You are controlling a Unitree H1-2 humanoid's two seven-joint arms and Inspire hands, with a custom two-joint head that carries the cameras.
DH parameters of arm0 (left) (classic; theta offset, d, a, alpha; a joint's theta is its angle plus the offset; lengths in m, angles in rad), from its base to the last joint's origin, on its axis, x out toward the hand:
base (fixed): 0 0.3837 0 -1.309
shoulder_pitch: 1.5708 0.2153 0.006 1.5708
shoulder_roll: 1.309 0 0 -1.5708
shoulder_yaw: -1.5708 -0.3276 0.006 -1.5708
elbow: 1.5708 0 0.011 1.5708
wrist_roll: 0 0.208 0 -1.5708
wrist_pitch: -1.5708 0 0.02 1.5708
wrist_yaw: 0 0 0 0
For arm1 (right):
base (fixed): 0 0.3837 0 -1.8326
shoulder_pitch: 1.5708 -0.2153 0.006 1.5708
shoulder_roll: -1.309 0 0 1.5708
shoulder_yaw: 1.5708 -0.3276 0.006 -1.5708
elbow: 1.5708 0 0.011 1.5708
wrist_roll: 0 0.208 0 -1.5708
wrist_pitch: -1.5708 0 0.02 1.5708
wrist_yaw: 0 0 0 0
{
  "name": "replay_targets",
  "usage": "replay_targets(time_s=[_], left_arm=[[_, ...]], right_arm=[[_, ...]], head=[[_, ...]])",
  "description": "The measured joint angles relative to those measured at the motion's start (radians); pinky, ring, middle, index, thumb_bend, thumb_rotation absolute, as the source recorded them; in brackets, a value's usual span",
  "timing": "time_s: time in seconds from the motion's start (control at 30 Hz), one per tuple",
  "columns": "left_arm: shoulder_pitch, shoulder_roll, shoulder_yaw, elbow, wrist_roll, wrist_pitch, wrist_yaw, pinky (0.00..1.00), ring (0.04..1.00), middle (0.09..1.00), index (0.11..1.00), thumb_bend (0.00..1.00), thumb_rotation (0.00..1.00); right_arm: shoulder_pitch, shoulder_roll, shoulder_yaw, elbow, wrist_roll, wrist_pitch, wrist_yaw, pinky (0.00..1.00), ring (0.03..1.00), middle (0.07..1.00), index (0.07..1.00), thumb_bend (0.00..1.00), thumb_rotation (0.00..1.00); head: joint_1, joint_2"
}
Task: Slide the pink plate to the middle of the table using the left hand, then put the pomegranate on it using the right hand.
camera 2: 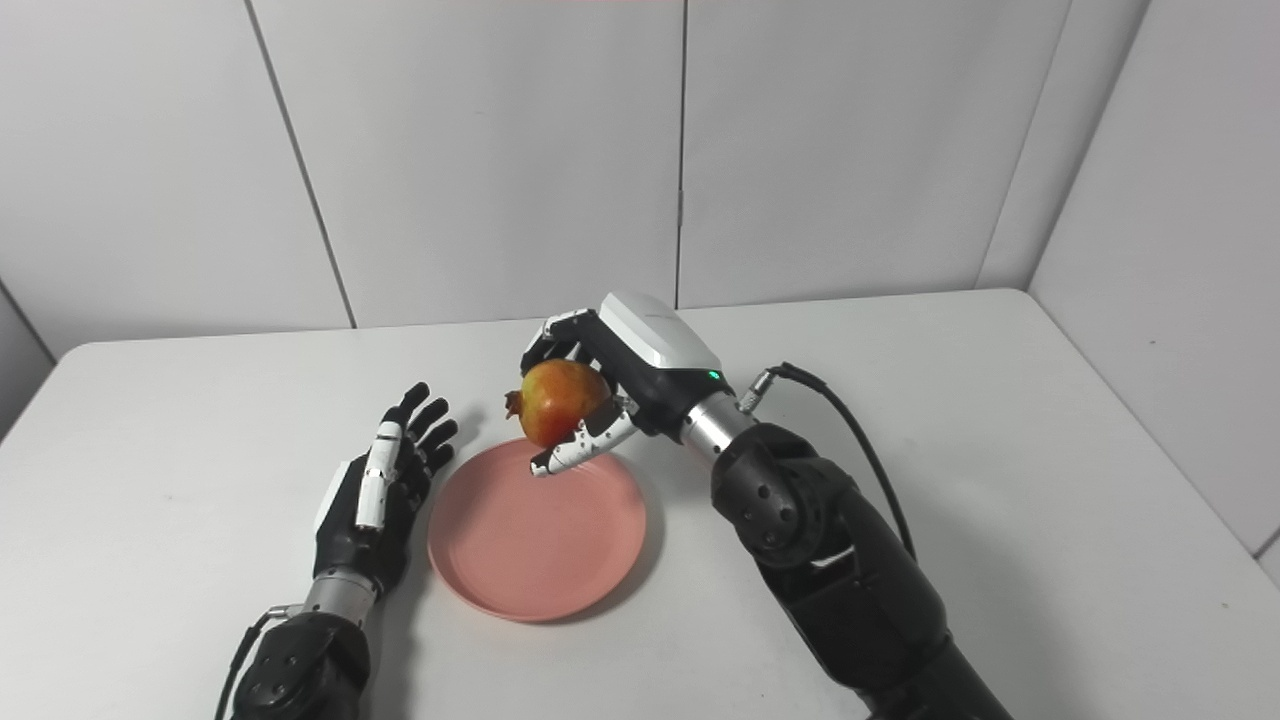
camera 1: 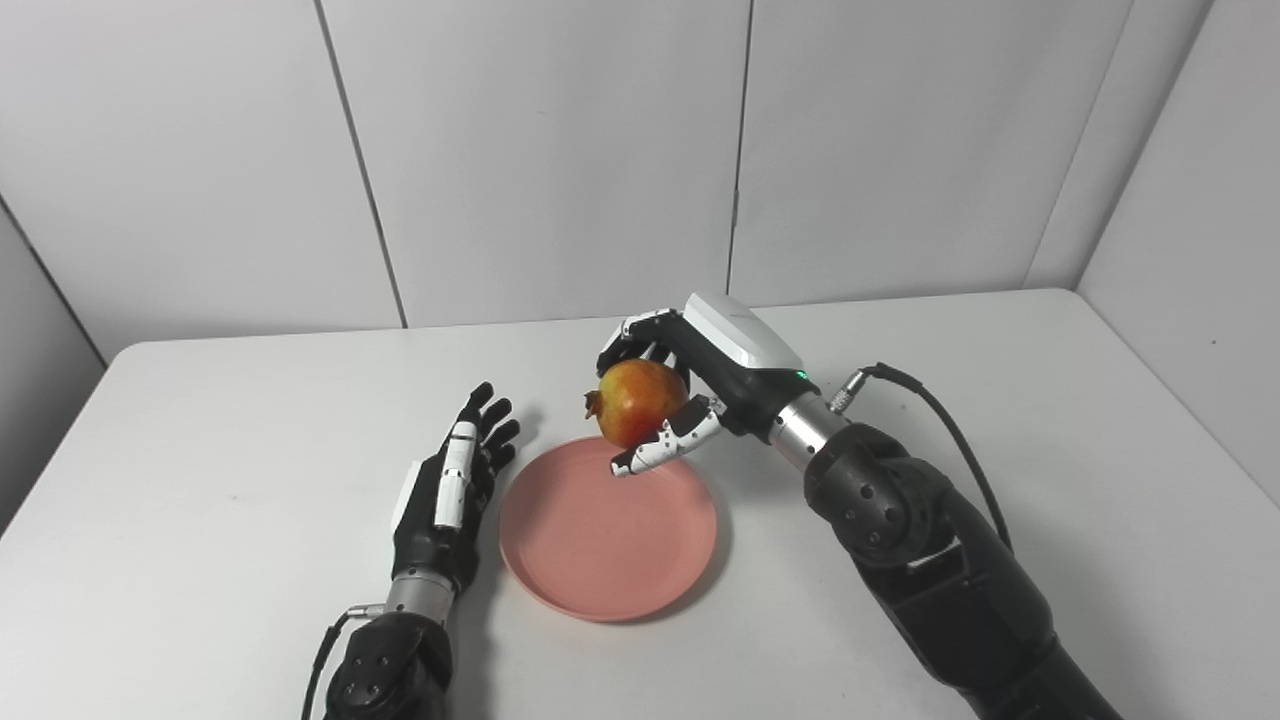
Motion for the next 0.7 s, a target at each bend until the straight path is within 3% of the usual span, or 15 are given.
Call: replay_targets(time_s=[0.7], left_arm=[[0.101,-0.025,-0.036,-0.091,0.127,-0.034,0.088,0.94,0.921,0.930,0.921,0.35,1.00]], right_arm=[[0.084,0.027,0.045,0.017,-0.020,-0.005,0.037,0.30,0.377,0.460,0.490,0.51,0.14]], head=[[0.100,0.037]])
